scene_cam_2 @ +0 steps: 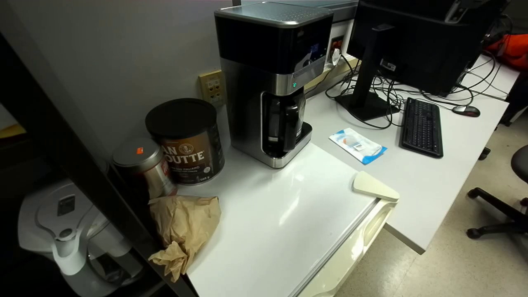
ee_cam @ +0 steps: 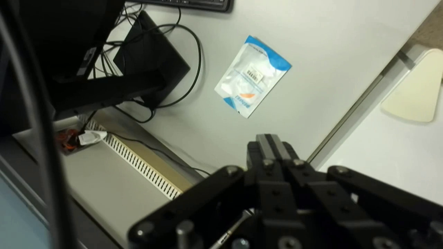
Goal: Flip the switch on the right side of the coffee maker
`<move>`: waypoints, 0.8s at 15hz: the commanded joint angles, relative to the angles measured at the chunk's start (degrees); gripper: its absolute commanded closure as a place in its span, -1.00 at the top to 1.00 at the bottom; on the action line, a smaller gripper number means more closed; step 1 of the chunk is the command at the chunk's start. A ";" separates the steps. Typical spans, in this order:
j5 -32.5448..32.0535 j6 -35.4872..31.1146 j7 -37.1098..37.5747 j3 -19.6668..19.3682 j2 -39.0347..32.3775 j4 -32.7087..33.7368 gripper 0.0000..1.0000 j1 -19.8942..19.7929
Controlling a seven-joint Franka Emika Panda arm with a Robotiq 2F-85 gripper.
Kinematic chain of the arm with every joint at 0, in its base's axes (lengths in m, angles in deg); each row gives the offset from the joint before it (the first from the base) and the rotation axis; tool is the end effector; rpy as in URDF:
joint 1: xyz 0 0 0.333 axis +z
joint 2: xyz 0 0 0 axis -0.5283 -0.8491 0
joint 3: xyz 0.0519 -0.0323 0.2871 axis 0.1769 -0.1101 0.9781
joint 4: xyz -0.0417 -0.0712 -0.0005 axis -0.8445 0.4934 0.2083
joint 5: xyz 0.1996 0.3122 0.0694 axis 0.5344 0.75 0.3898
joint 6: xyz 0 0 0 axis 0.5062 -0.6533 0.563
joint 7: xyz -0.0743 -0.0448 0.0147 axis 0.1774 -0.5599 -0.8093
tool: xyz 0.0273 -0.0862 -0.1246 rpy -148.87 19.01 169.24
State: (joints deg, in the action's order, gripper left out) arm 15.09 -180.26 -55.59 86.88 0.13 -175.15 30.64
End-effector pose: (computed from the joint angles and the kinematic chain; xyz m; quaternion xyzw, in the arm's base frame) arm 0.6171 -0.0654 0.3631 0.9435 0.1977 0.0635 0.2582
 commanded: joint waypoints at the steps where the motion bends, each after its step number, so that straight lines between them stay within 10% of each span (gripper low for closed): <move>1: -2.95 -7.94 0.84 -0.61 -4.30 2.63 -1.00 0.82; 12: -7.77 -23.26 0.89 -2.08 -14.30 6.83 -1.00 3.08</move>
State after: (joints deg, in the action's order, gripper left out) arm 8.69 -201.33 -55.59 86.11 -10.67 -172.17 32.25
